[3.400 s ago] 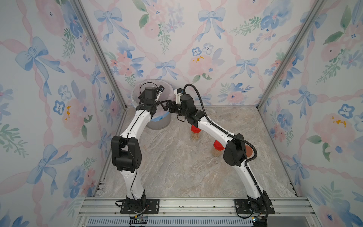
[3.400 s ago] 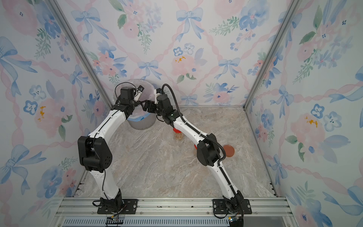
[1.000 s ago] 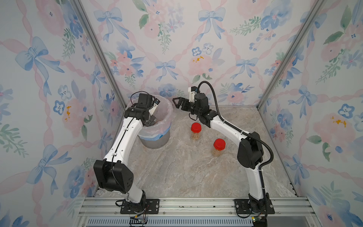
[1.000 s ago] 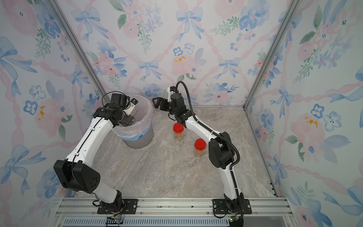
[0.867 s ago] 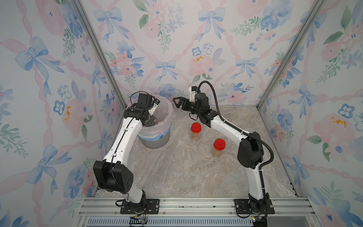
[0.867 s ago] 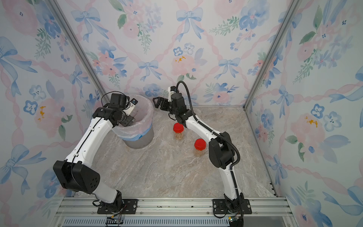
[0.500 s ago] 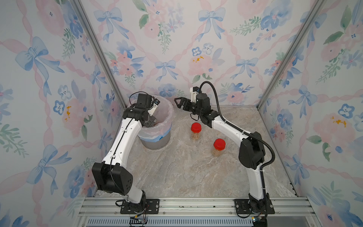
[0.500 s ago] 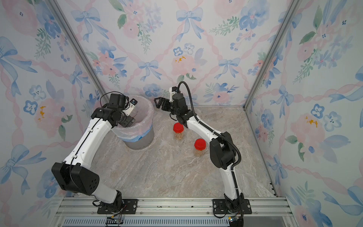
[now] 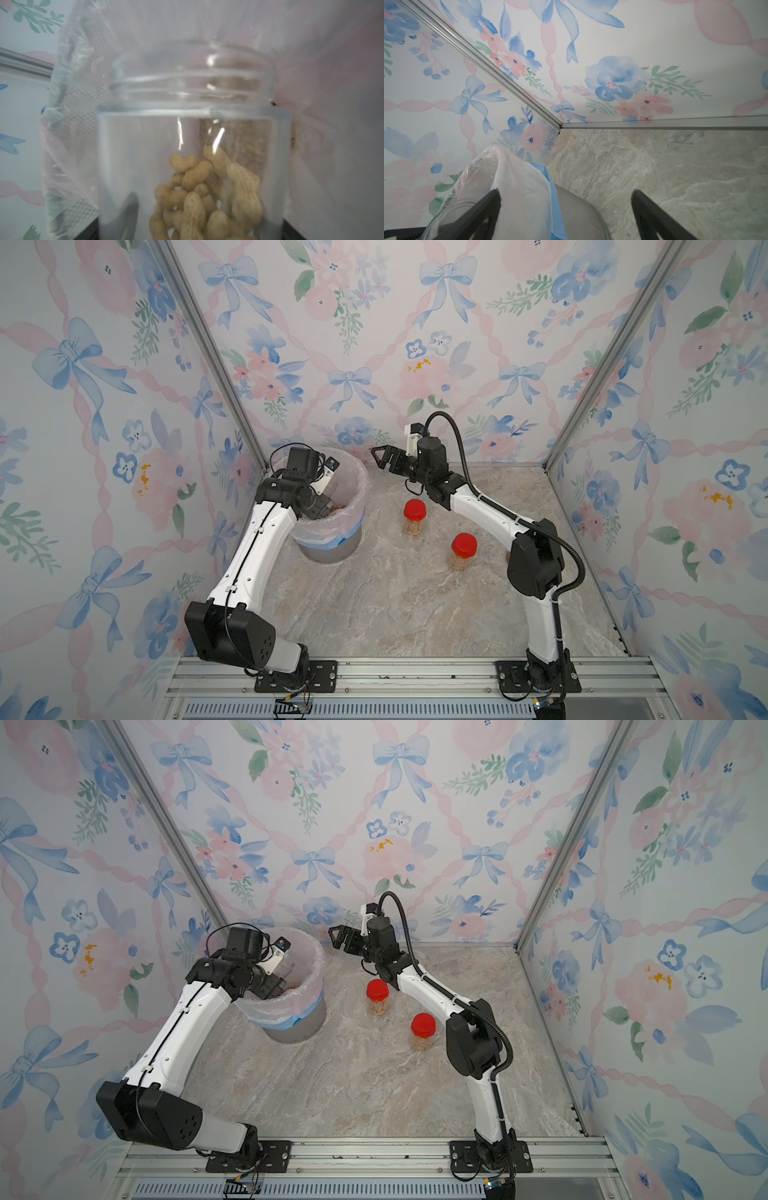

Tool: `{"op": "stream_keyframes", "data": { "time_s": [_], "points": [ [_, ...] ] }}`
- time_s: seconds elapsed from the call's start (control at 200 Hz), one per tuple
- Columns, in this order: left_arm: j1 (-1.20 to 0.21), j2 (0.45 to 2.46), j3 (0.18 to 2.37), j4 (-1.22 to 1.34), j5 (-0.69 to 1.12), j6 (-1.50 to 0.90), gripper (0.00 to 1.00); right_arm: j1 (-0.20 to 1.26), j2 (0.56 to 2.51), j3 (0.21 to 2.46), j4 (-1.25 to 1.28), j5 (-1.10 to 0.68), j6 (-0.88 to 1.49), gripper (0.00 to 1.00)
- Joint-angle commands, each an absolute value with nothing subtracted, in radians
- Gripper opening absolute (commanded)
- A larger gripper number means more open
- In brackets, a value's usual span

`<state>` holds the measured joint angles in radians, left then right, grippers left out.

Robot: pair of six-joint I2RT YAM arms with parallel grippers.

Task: Empty moldy peanuts from jars
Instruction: Move the trash bin to the center of the board.

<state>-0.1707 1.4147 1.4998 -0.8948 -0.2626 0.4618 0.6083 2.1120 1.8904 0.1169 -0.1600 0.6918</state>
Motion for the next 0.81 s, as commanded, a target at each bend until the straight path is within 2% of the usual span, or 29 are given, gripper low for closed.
{"op": "stream_keyframes", "data": {
  "time_s": [0.0, 0.3, 0.475, 0.64, 0.8],
  "points": [
    [-0.185, 1.317, 1.454, -0.894, -0.259, 0.45, 0.23, 0.603, 2.056, 1.86, 0.138, -0.147, 0.694, 1.0],
    [-0.2, 1.377, 1.489, -0.893, -0.325, 0.451, 0.17, 0.597, 2.039, 1.798, 0.174, -0.143, 0.701, 1.0],
    [-0.23, 1.487, 1.588, -0.906, -0.565, 0.408, 0.19, 0.57, 2.05, 1.787, 0.187, -0.172, 0.7, 1.0],
    [-0.29, 1.562, 1.675, -0.986, -0.621, 0.352, 0.19, 0.544, 2.069, 1.777, 0.222, -0.217, 0.705, 1.0],
    [-0.372, 1.601, 1.667, -1.122, -0.77, 0.284, 0.19, 0.517, 2.074, 1.734, 0.312, -0.269, 0.742, 0.99]
  ]
}}
